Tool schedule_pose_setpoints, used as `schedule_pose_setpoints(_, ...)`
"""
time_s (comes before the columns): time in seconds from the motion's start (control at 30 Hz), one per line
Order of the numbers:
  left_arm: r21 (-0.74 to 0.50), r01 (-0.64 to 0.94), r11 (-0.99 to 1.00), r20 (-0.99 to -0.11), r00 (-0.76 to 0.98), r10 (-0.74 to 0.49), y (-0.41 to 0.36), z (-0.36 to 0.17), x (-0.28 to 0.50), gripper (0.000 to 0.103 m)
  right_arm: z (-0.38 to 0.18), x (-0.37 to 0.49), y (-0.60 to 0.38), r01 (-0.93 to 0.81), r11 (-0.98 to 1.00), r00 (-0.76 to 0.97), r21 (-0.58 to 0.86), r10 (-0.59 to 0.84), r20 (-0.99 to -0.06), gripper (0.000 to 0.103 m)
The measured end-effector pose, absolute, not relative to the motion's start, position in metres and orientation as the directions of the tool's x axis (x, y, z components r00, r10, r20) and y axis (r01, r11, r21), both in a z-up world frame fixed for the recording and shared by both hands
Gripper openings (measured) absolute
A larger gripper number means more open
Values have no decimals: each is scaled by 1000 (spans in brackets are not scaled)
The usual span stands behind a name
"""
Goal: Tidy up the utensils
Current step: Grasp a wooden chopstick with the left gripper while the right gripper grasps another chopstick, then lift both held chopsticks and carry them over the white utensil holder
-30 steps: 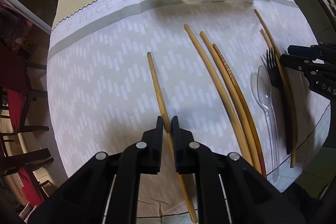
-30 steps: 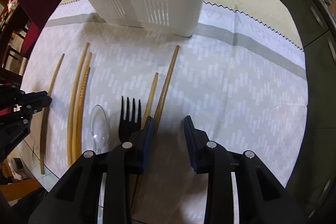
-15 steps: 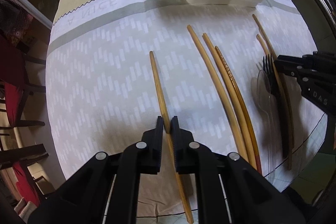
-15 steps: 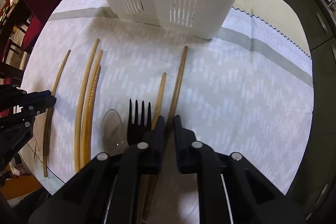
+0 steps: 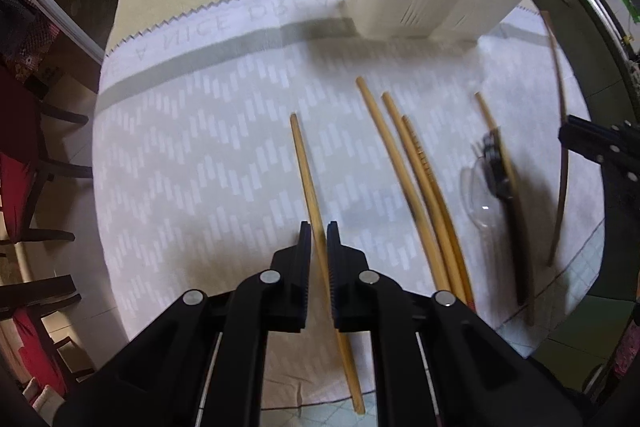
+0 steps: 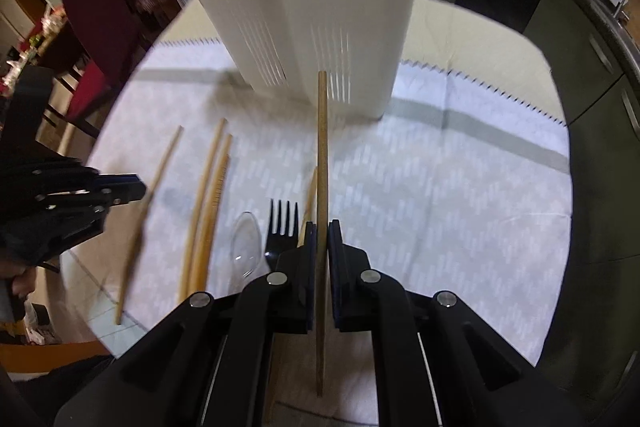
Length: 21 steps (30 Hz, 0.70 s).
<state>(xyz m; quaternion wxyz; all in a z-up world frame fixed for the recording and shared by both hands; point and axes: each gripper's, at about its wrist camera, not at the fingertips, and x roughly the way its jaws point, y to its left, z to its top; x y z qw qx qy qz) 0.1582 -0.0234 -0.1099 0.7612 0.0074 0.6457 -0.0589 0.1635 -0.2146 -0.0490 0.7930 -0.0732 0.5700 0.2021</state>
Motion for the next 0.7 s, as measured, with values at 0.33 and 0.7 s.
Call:
schedule_pose_setpoints(0.33,-71,62,996,-988,135,-79,-18,-96,163,8,-7,141,-265,-392,910,343,133,278,-897,7)
schedule_pose_setpoints(0.7,-24,14,1000,-996,88,-25,-31,-133,170,8,-7,137,-264,-404,902,344,149,301,-889,7)
